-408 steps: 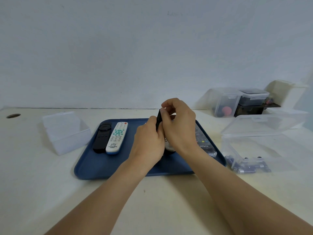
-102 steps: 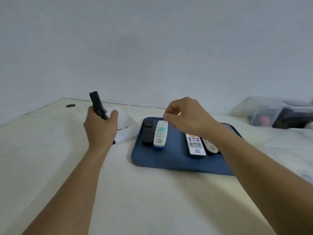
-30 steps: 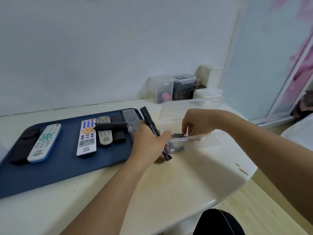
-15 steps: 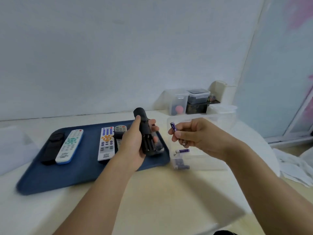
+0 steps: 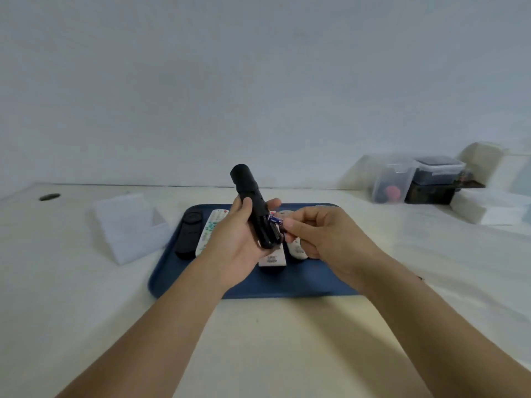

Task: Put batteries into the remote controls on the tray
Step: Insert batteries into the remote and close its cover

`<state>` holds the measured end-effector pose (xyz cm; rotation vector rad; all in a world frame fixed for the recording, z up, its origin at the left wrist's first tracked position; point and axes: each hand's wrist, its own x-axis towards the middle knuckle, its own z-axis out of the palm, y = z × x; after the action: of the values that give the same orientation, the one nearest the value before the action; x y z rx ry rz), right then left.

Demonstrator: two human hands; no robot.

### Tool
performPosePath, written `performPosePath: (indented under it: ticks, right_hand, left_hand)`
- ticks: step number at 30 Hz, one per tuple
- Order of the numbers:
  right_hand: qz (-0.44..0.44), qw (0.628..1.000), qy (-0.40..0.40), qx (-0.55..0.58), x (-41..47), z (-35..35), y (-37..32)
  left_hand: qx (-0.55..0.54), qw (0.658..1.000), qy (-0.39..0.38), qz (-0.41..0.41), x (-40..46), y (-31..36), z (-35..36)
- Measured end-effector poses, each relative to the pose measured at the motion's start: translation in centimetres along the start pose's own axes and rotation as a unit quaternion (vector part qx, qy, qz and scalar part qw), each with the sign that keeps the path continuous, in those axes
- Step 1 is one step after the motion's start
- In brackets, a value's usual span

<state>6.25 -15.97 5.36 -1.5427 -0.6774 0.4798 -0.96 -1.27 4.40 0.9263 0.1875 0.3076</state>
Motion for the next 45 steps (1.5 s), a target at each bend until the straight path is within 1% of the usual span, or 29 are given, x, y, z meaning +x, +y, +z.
performPosePath:
  ticks: [2, 4, 7, 11, 17, 20, 23, 26, 30, 33, 35, 38, 42, 43, 45]
  right_hand:
    - [-0.046, 0.994, 0.023, -0.095, 1.4, 0.7, -0.2]
    - [-0.1, 0.979, 0.028, -0.176, 2.4, 0.9, -0.2]
    - [-0.146, 0.962, 0.028, -0.229, 2.7, 0.9, 0.3]
    - [-0.191, 0.958, 0.045, -0.209, 2.2, 0.8, 0.8]
    - [-0.187, 0.962, 0.058, -0.191, 2.1, 0.1, 0.8]
    - [-0.182, 0.964, 0.082, -0.176, 2.1, 0.3, 0.8]
    - [-0.192, 0.96, 0.08, -0.189, 1.9, 0.8, 0.7]
    - [-0.188, 0.965, 0.073, -0.17, 1.5, 1.8, 0.9]
    - [-0.231, 0.941, 0.107, -0.223, 1.9, 2.9, 1.7]
    - [-0.242, 0.934, 0.11, -0.237, 1.9, 3.3, 1.7]
    - [-0.235, 0.935, 0.121, -0.237, 1.9, 3.3, 1.6]
    - [-0.185, 0.953, 0.144, -0.19, 2.2, 2.7, 1.5]
    - [-0.121, 0.979, 0.133, -0.096, 2.3, 2.1, 1.5]
    - [-0.104, 0.986, 0.124, -0.046, 2.3, 1.9, 1.4]
    - [-0.034, 0.989, 0.1, 0.105, 2.6, 1.2, 1.3]
  left_hand:
    - [0.023, 1.0, 0.009, 0.006, 0.3, 0.3, -1.3]
    - [0.061, 0.998, 0.013, 0.002, 0.4, 0.5, -1.8]
    - [0.099, 0.995, 0.022, 0.007, 0.6, 0.2, -1.4]
    - [0.098, 0.995, 0.03, 0.005, 1.2, -0.5, -0.5]
    - [0.059, 0.997, 0.034, -0.019, 1.6, -1.4, 0.3]
    - [0.048, 0.998, 0.032, -0.016, 1.5, -1.4, 0.5]
    - [0.046, 0.998, 0.05, -0.007, 1.3, -1.4, 0.9]
    - [0.039, 0.997, 0.073, -0.011, 0.8, -1.6, 1.3]
    - [-0.034, 0.995, 0.09, -0.032, 0.6, -1.5, 1.4]
    - [-0.078, 0.993, 0.079, -0.048, 0.3, -0.9, 1.3]
    - [-0.089, 0.993, 0.056, -0.054, 0.1, -0.8, 1.1]
    - [-0.071, 0.995, 0.023, -0.061, 0.2, -1.0, 0.6]
    - [-0.031, 0.998, 0.013, -0.055, 0.3, -1.1, 0.6]
    - [-0.024, 0.999, 0.01, -0.047, 0.4, -1.0, 0.7]
    - [-0.031, 0.999, 0.006, -0.027, 0.6, -0.6, 0.8]
